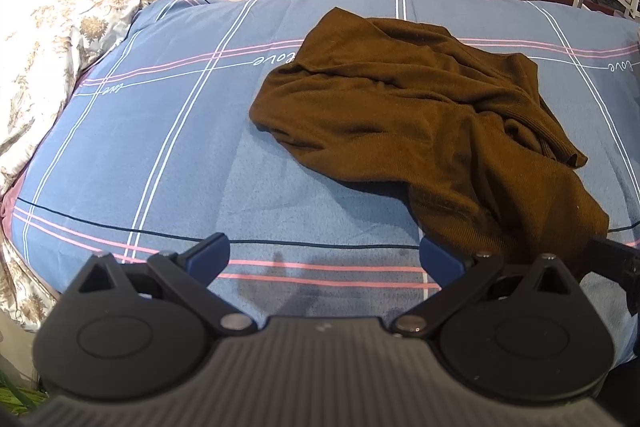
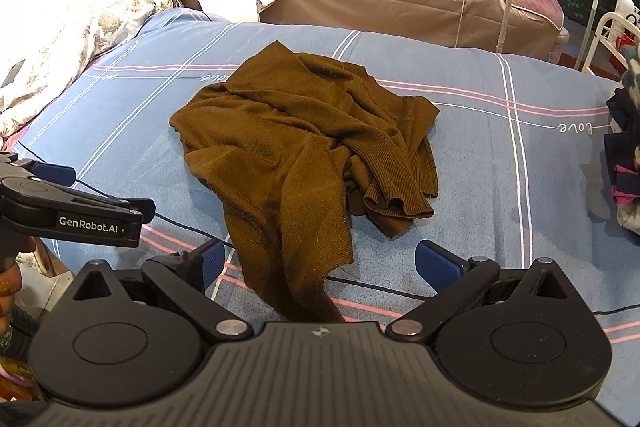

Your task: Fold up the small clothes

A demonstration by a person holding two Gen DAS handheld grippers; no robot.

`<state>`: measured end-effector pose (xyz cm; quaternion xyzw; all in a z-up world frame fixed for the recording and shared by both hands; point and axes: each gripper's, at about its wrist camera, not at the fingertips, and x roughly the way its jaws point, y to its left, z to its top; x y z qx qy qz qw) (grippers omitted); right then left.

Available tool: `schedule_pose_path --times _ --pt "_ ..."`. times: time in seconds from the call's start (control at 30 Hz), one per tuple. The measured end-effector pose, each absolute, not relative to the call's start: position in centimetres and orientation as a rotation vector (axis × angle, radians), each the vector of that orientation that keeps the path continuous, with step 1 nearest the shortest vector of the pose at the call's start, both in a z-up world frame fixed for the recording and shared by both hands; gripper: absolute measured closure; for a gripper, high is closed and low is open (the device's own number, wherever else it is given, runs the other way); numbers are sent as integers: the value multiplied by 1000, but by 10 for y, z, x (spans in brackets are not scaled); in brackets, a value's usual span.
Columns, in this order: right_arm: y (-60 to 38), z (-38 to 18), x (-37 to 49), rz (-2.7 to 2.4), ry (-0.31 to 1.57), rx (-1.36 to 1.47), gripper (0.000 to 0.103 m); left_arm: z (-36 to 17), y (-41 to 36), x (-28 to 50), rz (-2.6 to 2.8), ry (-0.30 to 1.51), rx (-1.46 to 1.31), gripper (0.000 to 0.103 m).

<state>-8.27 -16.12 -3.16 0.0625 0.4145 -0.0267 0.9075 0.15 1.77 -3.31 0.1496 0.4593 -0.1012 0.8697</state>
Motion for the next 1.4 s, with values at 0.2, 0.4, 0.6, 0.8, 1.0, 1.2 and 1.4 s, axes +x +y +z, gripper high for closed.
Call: schedule_pose_path --times 0.2,0.4,0.6,0.8,1.0,1.2,1.4 --pt "-161 -31 -84 -49 849 132 0 -37 20 5 -224 978 292 0" --pt "-160 -27 -89 14 782 158 0 -48 21 6 -256 978 265 0" --pt "-172 -26 -96 76 687 282 0 -68 22 9 -313 1043 205 0" --pt "-189 -38 -97 36 683 367 0 -84 19 9 -339 1084 200 0" --pt "-211 -50 -104 -24 679 451 0 -94 10 10 -366 1109 229 0" --pt "-226 -59 -110 -48 657 495 0 -99 2 2 -405 1018 248 0" --pt "-232 -64 -104 -68 642 404 0 -100 -7 8 -470 1008 290 0"
